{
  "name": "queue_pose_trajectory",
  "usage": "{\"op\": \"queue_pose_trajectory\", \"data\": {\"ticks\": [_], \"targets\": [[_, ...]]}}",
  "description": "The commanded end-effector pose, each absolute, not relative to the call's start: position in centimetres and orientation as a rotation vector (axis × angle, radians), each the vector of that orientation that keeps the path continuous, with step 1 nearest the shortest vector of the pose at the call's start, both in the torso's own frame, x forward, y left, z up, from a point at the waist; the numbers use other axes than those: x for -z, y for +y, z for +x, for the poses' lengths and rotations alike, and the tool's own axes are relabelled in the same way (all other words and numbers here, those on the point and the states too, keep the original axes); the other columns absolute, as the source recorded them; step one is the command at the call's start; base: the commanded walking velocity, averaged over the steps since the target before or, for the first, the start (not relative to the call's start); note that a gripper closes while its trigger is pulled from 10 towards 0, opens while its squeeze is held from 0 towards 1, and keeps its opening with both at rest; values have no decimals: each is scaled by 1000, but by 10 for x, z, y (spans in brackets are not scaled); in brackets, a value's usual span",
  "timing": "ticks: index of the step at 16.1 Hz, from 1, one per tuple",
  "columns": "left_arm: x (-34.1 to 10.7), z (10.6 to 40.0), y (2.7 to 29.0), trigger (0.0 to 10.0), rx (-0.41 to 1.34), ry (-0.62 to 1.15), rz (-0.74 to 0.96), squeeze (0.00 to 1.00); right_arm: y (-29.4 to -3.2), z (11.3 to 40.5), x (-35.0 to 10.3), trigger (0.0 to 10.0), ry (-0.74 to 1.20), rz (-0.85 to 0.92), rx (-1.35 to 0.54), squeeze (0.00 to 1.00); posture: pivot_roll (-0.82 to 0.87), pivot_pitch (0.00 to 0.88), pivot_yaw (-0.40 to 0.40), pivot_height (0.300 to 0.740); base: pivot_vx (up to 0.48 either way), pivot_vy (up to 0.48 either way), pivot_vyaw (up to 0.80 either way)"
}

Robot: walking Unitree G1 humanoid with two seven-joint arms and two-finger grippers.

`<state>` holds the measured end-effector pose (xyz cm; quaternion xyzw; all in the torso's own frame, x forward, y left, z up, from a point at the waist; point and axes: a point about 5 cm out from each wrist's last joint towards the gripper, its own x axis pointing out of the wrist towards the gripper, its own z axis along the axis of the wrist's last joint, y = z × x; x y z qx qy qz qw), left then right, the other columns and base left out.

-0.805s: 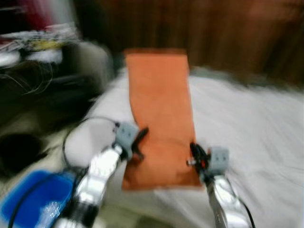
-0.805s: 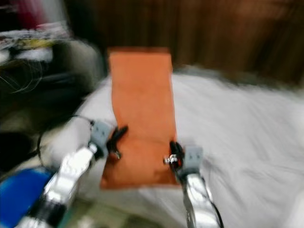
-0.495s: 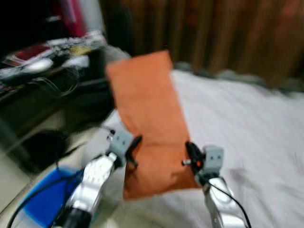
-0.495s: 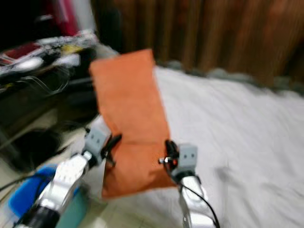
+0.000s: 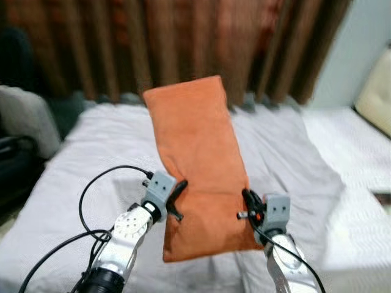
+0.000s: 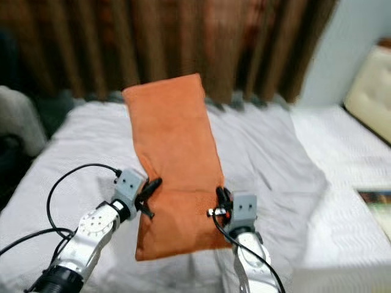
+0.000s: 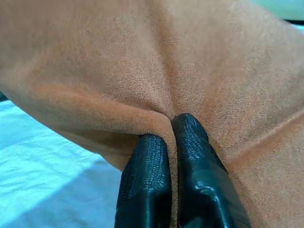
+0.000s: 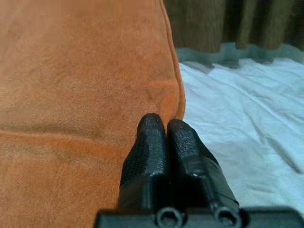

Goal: Clean up the room

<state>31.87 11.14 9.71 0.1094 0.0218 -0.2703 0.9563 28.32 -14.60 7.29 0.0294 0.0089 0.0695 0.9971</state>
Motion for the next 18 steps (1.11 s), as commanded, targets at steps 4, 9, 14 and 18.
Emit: {"op": "queue_pose_trajectory", "data": {"ticks": [4, 9, 14, 18], "targets": [[-100, 319, 126, 10000, 457, 18, 283, 0, -177, 287, -76, 10000, 26, 20, -7, 0, 9, 0, -43, 740, 131, -283, 0], [-101, 322, 126, 10000, 465, 22, 291, 0, -176, 290, -77, 10000, 31, 13, -12, 0, 1, 0, -41, 740, 266, -395, 0], [-101, 325, 123, 10000, 461, 23, 292, 0, -179, 291, -79, 10000, 28, 4, -13, 0, -9, 0, -43, 740, 274, -392, -480], [-100, 327, 125, 10000, 460, 24, 296, 0, -176, 293, -78, 10000, 36, 14, -36, 0, -14, 0, -44, 740, 293, -377, -200]]}}
